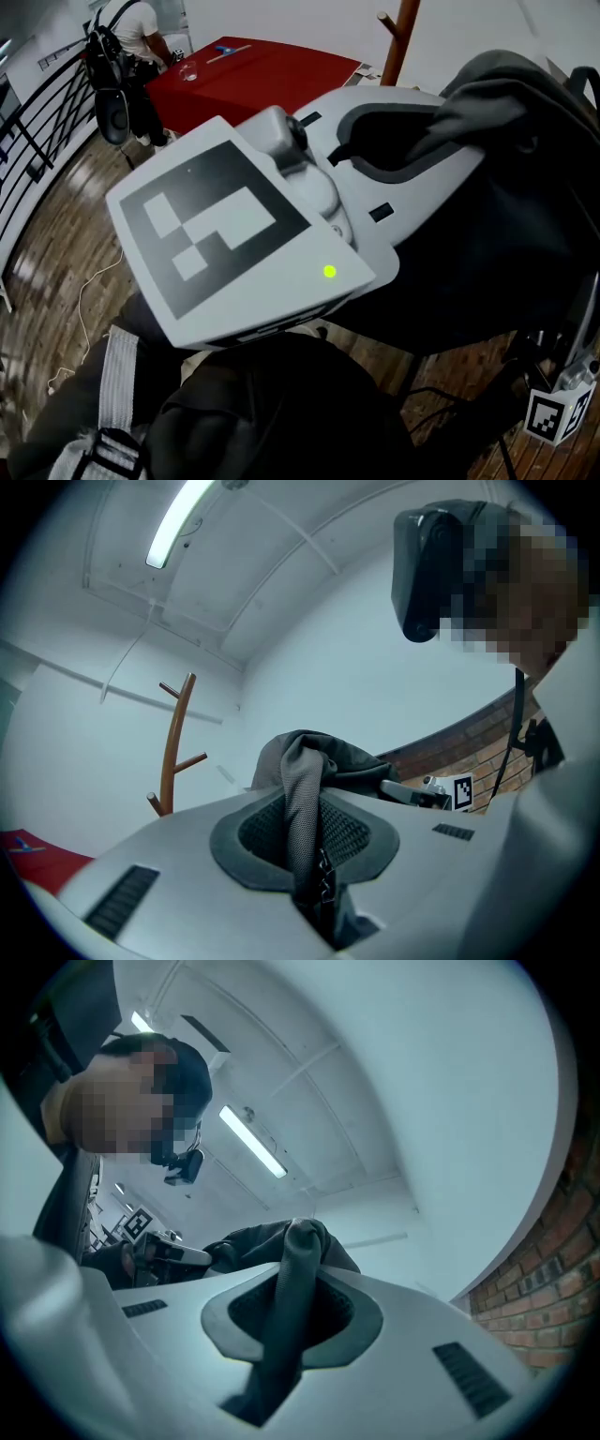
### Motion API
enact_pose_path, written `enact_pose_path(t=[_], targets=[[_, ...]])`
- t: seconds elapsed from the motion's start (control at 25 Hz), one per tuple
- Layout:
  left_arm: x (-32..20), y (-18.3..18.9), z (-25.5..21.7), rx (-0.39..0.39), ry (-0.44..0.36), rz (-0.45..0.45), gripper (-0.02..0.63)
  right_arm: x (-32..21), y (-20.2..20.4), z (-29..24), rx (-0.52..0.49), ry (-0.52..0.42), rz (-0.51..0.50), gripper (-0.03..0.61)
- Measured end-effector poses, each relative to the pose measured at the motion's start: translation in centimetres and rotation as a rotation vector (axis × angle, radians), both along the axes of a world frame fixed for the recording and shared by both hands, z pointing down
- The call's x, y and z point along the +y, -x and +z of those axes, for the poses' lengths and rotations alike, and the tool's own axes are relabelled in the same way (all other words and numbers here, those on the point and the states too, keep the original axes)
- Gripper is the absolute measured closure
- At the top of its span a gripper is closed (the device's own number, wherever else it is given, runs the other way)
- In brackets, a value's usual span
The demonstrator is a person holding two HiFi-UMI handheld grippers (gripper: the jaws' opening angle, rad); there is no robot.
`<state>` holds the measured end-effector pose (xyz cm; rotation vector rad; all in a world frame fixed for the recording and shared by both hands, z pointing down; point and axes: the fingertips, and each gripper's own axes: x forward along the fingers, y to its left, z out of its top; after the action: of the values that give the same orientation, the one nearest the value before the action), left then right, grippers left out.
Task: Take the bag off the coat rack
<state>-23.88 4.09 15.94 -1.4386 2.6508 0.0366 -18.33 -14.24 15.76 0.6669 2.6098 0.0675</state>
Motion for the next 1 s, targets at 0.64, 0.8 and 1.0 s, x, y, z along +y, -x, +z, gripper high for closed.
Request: enact_pose_path(t=[0.64, 0.8, 1.0], targets=[[0.1, -0.2, 0.0, -0.004, -0.041, 0.041, 0.546, 0.9, -1.8, -1.5, -0.064, -0.083, 0.087, 0.541], [0.1, -0.3, 0.0, -0.007, -0.053, 0.054, 0.547, 0.7, -1.4, -1.3, -0.055, -0.068, 0.075, 0.541], [0.1, -0.4, -0.1, -0.015, -0.074, 0.080, 0.546, 0.6, -1.0, -0.7, -0.043, -0.038, 0.055, 0.541]])
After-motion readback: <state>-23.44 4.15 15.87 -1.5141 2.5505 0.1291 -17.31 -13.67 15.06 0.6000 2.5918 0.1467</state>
